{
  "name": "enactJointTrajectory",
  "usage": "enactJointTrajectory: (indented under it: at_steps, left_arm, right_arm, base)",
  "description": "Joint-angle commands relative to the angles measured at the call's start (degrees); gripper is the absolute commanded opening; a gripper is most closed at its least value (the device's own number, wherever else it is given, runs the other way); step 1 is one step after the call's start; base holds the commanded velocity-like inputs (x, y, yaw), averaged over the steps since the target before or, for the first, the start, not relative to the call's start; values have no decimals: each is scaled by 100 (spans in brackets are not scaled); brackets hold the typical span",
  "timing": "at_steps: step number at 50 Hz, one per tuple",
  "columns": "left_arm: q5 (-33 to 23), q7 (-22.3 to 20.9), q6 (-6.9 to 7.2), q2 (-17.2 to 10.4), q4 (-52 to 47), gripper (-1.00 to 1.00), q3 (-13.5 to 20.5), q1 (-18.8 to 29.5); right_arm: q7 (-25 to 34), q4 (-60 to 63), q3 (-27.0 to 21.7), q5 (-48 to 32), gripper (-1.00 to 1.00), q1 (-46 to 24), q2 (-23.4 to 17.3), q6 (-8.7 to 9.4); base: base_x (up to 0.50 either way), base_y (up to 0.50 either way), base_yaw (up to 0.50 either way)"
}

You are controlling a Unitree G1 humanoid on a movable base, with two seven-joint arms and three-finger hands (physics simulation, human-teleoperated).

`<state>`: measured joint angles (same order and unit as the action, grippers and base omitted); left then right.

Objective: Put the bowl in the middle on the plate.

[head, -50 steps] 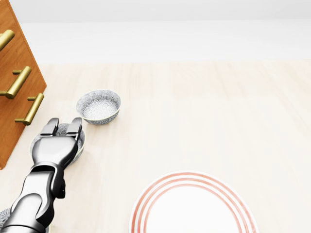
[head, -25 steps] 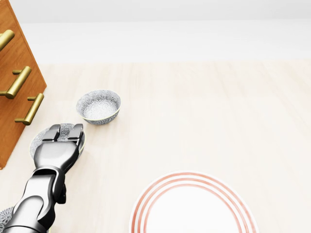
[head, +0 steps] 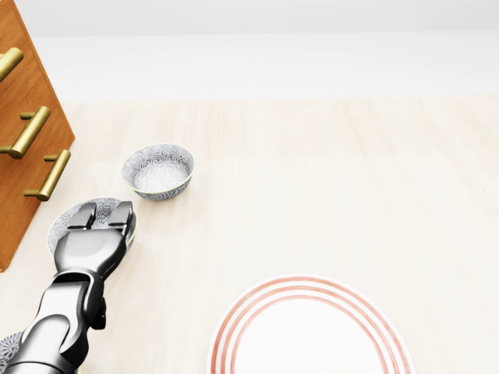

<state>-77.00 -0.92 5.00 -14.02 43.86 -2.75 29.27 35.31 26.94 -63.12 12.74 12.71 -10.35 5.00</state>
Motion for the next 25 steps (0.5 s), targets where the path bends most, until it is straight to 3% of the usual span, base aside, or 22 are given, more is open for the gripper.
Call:
enactJointTrajectory:
  at_steps: [1,25]
  left_arm:
    - [10,94,0,1,187,100,-43,74]
    - [-216,-175,0,-15,-57,100,-30,34]
  right_arm:
    - [13,37,-36,16,100,1,-15,0]
    - [6,-6,-24,8,100,-6,-10,0]
  base:
    - [0,0,0]
    - [0,0,0]
